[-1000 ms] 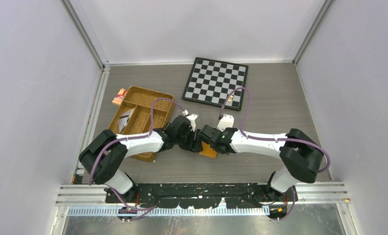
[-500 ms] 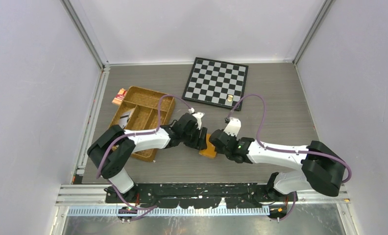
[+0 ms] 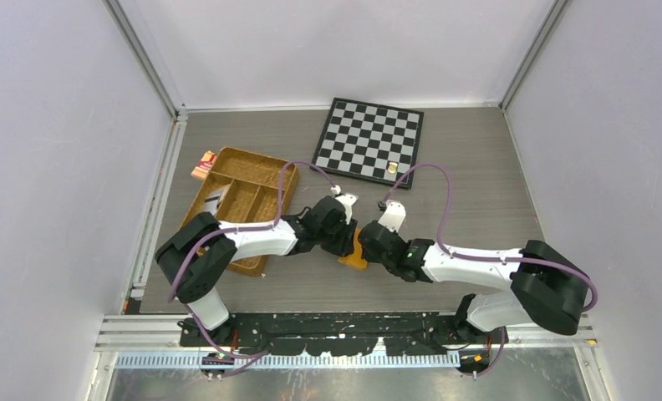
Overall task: Put the credit cards into the card holder
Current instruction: Move the card holder to the center of the board.
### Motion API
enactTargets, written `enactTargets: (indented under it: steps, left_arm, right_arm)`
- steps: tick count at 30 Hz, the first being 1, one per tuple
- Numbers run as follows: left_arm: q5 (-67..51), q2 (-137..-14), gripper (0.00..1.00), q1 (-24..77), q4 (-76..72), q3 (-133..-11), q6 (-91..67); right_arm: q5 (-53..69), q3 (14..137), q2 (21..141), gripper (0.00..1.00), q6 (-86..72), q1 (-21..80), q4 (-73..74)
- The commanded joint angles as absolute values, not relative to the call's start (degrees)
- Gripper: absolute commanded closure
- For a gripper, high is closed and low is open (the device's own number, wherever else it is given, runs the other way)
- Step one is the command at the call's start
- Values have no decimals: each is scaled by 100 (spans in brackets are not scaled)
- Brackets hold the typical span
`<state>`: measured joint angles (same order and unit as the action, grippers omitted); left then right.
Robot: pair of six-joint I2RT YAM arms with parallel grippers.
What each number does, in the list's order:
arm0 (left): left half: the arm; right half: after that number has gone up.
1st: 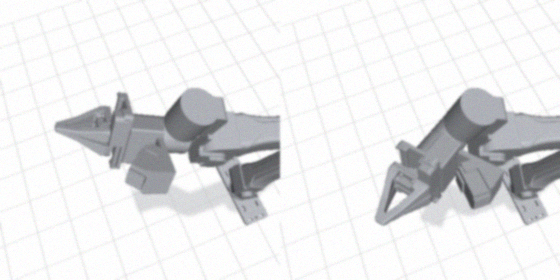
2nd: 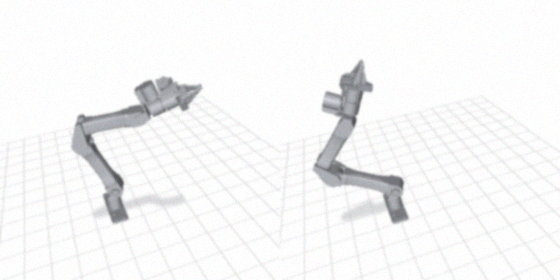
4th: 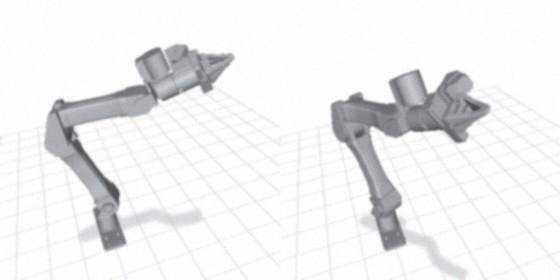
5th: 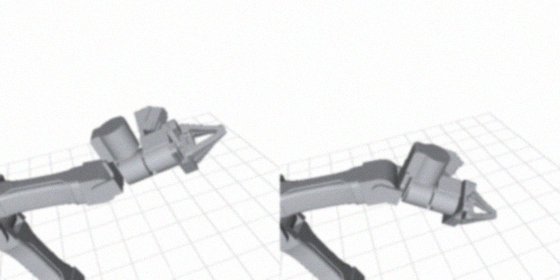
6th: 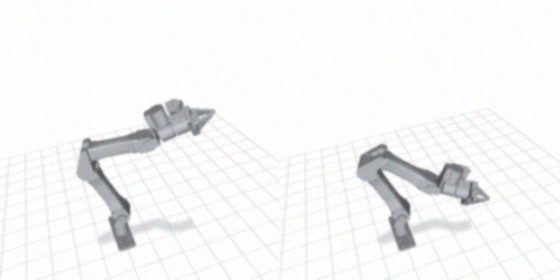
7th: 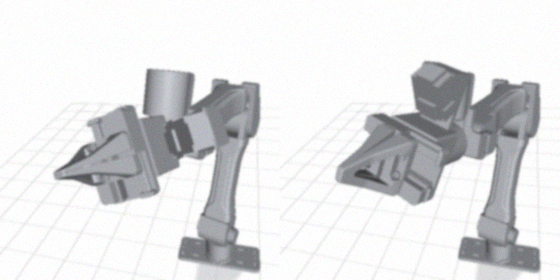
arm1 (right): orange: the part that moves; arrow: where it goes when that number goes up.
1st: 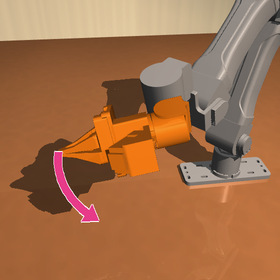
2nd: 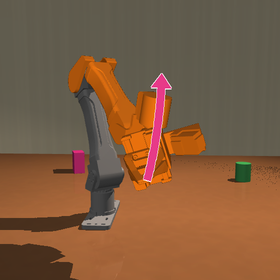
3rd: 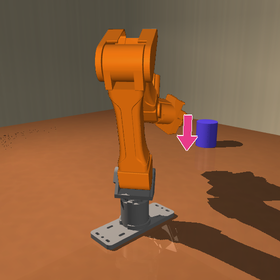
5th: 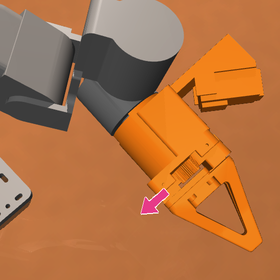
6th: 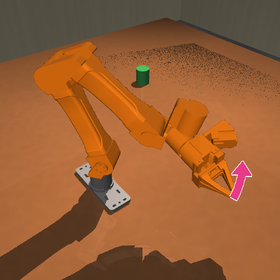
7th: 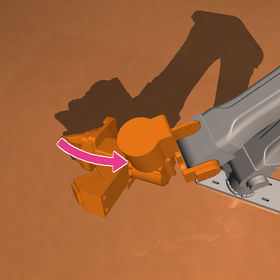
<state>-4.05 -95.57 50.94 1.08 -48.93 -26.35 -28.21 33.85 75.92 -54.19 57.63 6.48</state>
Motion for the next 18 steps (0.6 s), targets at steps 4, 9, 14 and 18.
enactTargets:
  steps: [4, 9, 14, 18]
  left_arm:
    - [89, -9950, 65, 5115, 326, -4939, -2418]
    - [26, -9993, 68, 5115, 266, -4923, -2461]
    - [62, -9967, 68, 5115, 272, -4880, -2461]
    - [79, -9980, 69, 5115, 271, -4882, -2454]
  right_arm:
    - [-2894, 3358, 7678, 100, -5471, 5770, 282]
    - [-2896, 3379, 7805, 99, -5516, 5772, 311]
    - [-3155, 3405, 7814, 99, -5633, 5770, 532]
    - [-3373, 3438, 7689, 99, -5674, 5767, 812]
